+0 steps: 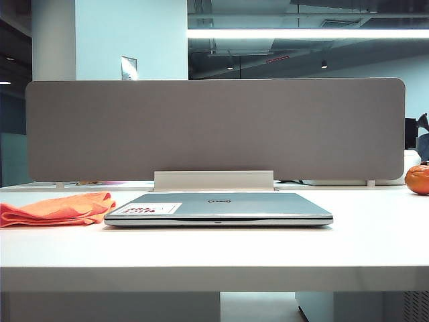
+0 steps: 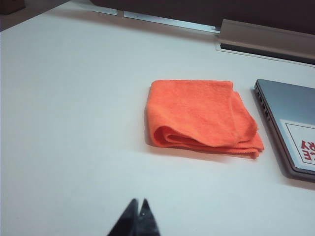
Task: Pick up the orange rag and put it over the laptop.
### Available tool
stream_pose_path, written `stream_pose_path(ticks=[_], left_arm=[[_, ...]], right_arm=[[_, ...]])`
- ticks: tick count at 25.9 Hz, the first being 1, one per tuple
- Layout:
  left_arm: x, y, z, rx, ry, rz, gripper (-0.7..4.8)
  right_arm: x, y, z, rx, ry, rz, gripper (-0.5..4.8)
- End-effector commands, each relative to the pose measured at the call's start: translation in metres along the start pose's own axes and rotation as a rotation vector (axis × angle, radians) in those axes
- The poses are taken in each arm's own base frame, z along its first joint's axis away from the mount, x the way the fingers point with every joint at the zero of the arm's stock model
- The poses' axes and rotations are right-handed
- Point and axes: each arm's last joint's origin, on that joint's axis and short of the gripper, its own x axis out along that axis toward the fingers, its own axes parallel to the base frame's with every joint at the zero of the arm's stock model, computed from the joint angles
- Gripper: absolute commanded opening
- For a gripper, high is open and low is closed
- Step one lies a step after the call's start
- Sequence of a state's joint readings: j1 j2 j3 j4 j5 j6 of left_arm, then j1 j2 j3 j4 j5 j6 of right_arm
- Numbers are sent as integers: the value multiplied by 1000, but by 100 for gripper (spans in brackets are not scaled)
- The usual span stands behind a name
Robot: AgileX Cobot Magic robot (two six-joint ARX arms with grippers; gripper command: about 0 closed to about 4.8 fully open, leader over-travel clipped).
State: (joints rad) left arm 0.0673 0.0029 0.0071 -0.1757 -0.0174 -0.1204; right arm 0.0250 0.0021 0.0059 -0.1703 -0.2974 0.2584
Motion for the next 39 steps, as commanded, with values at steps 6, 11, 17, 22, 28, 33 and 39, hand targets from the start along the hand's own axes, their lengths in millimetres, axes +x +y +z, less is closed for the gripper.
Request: stream_pose_path(ticks=[6, 11, 17, 22, 28, 33, 39], left_arm=[[0, 0, -1, 20, 15, -5, -6], [0, 0, -1, 110, 14, -6, -6], [-1, -3, 0, 109, 13, -96, -6], [-4, -8, 9, 77, -3, -247, -6], [-15, -12, 35, 39, -72, -301, -6], [-22, -15, 55, 45, -109, -304, -6], [-15, -16, 67, 48, -48, -298, -6]], right_arm=[[0, 6, 0, 83, 33, 187, -5], [-1, 7, 0, 97, 53, 244, -5], [-1, 7, 0, 97, 53, 244, -5], [-1, 7, 0, 97, 53, 244, -5], [-1, 7, 0, 97, 53, 243, -5], [-1, 7, 0, 97, 51, 240, -5], [-1, 7, 0, 97, 51, 240, -5]])
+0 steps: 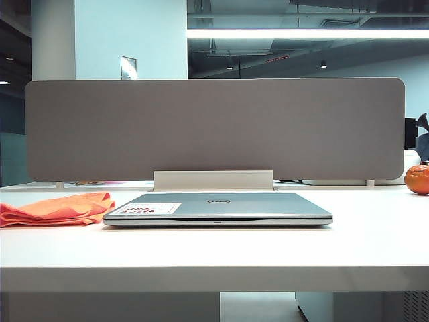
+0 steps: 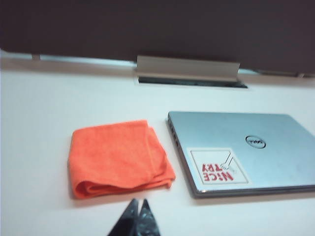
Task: Pick up the orange rag and put it over the laptop.
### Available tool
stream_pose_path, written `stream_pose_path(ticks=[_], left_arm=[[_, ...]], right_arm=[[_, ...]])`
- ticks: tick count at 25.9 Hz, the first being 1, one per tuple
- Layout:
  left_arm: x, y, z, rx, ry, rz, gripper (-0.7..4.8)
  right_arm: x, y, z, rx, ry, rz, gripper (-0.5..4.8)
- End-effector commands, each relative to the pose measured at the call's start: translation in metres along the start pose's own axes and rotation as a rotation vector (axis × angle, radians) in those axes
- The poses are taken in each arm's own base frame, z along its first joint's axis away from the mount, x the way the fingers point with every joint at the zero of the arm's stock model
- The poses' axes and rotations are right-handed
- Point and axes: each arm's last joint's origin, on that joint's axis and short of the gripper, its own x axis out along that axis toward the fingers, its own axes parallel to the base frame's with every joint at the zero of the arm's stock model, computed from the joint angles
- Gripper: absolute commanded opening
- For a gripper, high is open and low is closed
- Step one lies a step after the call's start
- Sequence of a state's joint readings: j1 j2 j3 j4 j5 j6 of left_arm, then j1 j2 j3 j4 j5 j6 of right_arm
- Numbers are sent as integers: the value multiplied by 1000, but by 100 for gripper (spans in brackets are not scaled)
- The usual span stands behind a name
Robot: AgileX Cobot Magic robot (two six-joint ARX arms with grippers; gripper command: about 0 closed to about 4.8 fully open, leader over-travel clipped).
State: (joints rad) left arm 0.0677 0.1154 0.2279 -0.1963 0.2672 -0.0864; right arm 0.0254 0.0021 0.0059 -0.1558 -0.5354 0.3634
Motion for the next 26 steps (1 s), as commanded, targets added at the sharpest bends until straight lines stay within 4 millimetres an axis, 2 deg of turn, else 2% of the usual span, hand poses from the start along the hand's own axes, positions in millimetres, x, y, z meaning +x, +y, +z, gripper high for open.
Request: stream_pose_path(ticks=[1, 8, 18, 22, 26], left_arm=[[5, 0, 8, -1, 19, -6, -6], [24, 5, 24, -10, 56, 4, -6], [76, 18, 57, -39, 159, 82, -6], [108, 25, 76, -50, 202, 86, -6], [127, 29, 87, -55, 222, 88, -6]], right_arm=[[0, 0, 1, -3, -8, 10, -5], [0, 0, 1, -3, -8, 10, -5], [0, 0, 1, -3, -8, 9, -5], [0, 0, 1, -3, -9, 8, -5], [0, 0, 1, -3, -9, 8, -5]])
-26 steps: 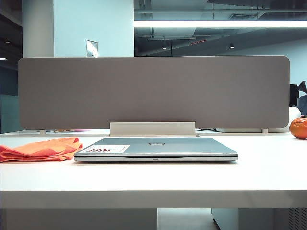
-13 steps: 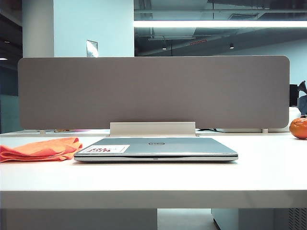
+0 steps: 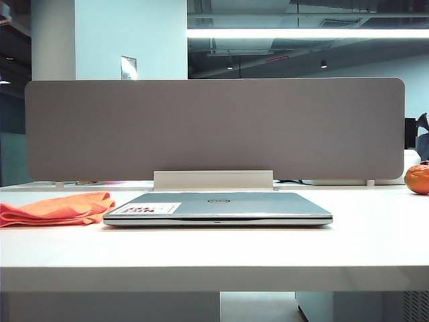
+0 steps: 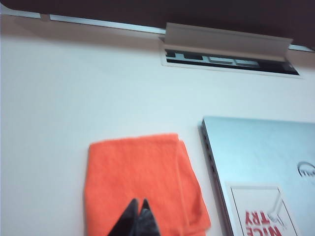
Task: Pick up the orange rag and put it over the laptop.
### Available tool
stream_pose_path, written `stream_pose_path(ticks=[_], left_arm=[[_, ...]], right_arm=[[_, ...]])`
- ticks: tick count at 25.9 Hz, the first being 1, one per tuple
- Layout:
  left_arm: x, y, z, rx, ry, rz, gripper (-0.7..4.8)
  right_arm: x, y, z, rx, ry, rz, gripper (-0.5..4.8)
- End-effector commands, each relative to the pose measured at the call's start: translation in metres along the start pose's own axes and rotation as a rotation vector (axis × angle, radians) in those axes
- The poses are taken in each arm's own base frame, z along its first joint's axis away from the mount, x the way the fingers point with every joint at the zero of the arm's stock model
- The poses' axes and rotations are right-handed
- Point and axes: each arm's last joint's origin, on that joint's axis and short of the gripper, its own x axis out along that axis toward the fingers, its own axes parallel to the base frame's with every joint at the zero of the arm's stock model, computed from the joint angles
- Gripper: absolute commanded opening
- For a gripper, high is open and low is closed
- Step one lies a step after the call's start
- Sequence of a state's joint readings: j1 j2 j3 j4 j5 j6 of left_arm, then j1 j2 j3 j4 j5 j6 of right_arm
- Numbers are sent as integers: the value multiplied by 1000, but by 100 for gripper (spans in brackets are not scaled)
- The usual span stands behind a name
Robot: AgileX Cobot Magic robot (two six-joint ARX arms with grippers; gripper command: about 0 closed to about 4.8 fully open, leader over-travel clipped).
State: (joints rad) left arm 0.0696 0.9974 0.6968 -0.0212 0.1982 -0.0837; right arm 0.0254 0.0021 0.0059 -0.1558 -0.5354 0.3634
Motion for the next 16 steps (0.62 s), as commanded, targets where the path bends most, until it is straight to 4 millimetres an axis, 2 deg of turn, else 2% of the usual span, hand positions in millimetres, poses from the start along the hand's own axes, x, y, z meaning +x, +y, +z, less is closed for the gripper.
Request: stream_pose_path(ticks=[1, 6, 10, 16], left_arm=[[11, 1, 11, -4, 4, -2, -6], [29, 4, 19, -13, 31, 1, -6], [55, 9, 22, -83, 86, 7, -6], [87, 16, 13, -100, 166, 18, -6]], right_arm=[[0, 0, 1, -3, -10, 6, -5], [0, 0, 1, -3, -11, 2, -5], [0, 0, 1, -3, -13, -2, -5], [0, 0, 1, -3, -14, -5, -5]])
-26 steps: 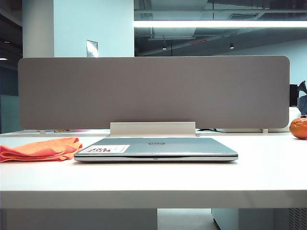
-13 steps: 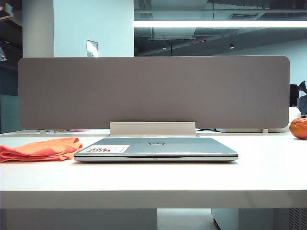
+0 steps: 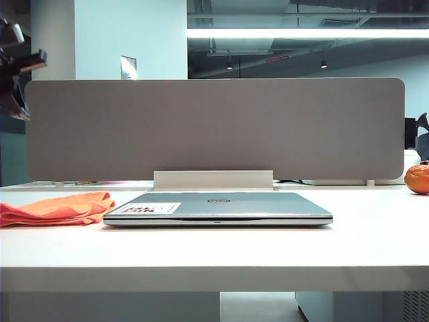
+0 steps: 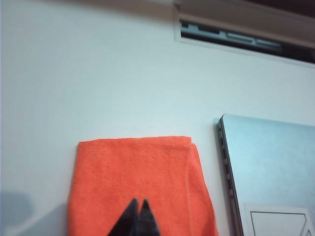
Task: Pick up the orange rag and put it over the laptop.
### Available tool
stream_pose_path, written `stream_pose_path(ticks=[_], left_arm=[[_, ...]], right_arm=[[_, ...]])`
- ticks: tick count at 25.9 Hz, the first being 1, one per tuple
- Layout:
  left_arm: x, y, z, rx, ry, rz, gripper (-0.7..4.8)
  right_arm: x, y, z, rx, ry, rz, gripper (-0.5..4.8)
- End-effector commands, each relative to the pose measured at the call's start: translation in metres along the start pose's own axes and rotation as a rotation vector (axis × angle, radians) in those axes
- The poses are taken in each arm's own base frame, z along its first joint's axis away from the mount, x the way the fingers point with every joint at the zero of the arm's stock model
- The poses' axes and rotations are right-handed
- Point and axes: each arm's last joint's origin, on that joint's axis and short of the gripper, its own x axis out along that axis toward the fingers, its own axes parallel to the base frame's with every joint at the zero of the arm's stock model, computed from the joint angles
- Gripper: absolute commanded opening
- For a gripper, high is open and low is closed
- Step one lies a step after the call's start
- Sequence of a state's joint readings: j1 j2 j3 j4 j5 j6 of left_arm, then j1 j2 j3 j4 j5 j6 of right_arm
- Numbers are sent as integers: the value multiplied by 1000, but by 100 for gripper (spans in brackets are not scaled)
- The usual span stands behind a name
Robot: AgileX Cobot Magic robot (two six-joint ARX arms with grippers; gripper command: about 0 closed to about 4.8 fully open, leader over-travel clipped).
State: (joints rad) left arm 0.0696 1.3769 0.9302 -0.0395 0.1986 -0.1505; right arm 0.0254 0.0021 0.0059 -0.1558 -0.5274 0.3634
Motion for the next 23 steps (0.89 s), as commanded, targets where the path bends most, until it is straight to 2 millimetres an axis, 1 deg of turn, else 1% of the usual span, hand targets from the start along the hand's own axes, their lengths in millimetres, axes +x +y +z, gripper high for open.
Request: stream_pose_path(ticks=[1, 7, 8, 10, 12, 13, 14, 18, 20, 21, 22, 23], left_arm=[[13, 3, -3, -5, 24, 3, -6], [34, 10, -17, -24, 102, 16, -5], [37, 12, -20, -43, 114, 21, -5], [44, 18, -26, -138, 146, 30, -1], [49, 26, -31, -224, 175, 32, 78], [51, 30, -34, -265, 186, 41, 159], [51, 33, -35, -286, 191, 41, 182], [51, 45, -36, -364, 208, 21, 188], [50, 48, -38, -373, 227, 28, 190], [49, 50, -39, -380, 235, 35, 199], [50, 50, -41, -385, 247, 40, 234], [50, 51, -42, -387, 256, 42, 257]], right_arm=[[0, 0, 1, -3, -11, 2, -5], [0, 0, 1, -3, -11, 2, -5], [0, 0, 1, -3, -11, 2, -5], [0, 0, 1, -3, -11, 2, -5], [0, 0, 1, -3, -11, 2, -5], [0, 0, 1, -3, -11, 2, -5], [0, 0, 1, -3, -11, 2, -5], [0, 0, 1, -3, -12, 1, -5], [0, 0, 1, -3, -13, -2, -5], [0, 0, 1, -3, -14, -5, -5], [0, 0, 1, -3, -14, -5, -5], [0, 0, 1, -3, -14, -6, -5]])
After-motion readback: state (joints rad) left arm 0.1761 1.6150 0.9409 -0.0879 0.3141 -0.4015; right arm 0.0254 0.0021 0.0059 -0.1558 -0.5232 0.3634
